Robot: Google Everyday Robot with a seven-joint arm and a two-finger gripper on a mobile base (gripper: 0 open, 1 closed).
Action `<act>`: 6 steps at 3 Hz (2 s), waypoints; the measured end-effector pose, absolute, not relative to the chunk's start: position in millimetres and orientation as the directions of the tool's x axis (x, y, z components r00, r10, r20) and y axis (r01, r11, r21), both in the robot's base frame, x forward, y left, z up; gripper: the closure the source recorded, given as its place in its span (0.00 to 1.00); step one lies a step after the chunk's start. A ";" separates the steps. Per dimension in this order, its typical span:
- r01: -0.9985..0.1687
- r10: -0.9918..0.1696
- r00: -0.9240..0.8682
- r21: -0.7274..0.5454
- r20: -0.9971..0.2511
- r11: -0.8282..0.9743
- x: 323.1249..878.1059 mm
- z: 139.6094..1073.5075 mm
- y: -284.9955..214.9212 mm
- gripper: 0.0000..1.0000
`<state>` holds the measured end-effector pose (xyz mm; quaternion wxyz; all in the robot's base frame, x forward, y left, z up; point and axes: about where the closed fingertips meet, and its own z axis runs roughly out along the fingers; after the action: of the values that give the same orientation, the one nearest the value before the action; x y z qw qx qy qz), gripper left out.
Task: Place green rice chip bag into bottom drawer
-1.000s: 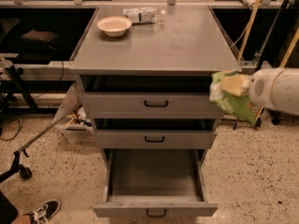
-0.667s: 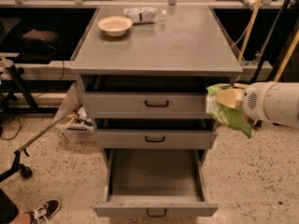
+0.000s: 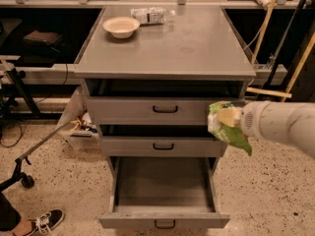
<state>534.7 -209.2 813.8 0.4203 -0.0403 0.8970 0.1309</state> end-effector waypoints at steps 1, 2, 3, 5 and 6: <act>-0.178 0.069 -0.714 0.277 -0.697 0.944 529.8 702.4 -177.0 1.00; -0.152 0.098 -0.785 0.344 -0.612 0.927 513.2 588.3 -159.9 1.00; -0.106 0.148 -0.813 0.394 -0.563 0.913 512.0 515.2 -159.3 1.00; -0.101 0.178 -0.774 0.396 -0.607 0.913 542.7 491.9 -165.0 1.00; -0.100 0.178 -0.797 0.415 -0.578 0.904 564.0 436.4 -156.3 1.00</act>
Offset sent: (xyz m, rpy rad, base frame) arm -0.0119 0.1056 -0.3746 0.2276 0.2002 -0.0175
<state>564.0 -156.3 436.4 0.3182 0.0212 0.9224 0.2179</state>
